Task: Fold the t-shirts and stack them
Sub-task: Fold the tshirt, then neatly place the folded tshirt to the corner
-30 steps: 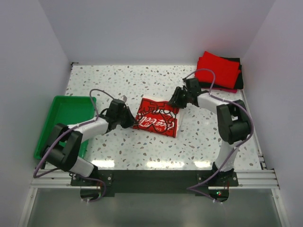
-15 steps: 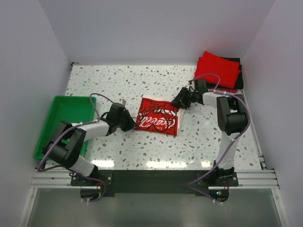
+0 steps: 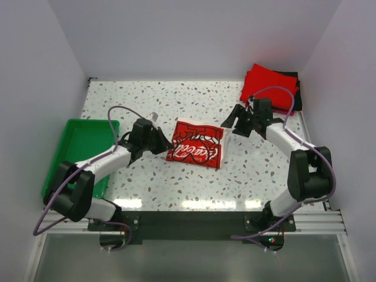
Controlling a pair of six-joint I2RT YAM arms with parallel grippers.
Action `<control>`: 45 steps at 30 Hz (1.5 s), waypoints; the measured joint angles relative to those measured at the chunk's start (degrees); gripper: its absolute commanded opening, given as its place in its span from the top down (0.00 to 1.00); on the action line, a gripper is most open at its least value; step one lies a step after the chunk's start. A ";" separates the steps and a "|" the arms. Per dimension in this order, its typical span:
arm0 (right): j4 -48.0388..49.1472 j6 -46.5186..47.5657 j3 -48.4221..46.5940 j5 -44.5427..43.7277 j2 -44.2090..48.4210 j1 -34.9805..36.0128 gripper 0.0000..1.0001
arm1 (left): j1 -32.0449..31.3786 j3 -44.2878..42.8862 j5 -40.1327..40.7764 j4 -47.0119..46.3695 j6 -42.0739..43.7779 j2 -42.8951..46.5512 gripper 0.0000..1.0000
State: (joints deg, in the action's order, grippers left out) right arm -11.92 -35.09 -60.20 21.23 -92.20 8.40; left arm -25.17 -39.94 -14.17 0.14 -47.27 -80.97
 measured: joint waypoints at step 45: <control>-12.74 11.58 -29.70 -27.82 -29.27 11.96 1.00 | 8.04 -5.18 -5.01 13.33 13.57 11.63 0.91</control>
State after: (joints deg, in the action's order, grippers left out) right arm -24.67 -23.51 -89.91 -6.59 -121.47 20.36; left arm -17.12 -45.12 -19.18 13.47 -33.69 -69.34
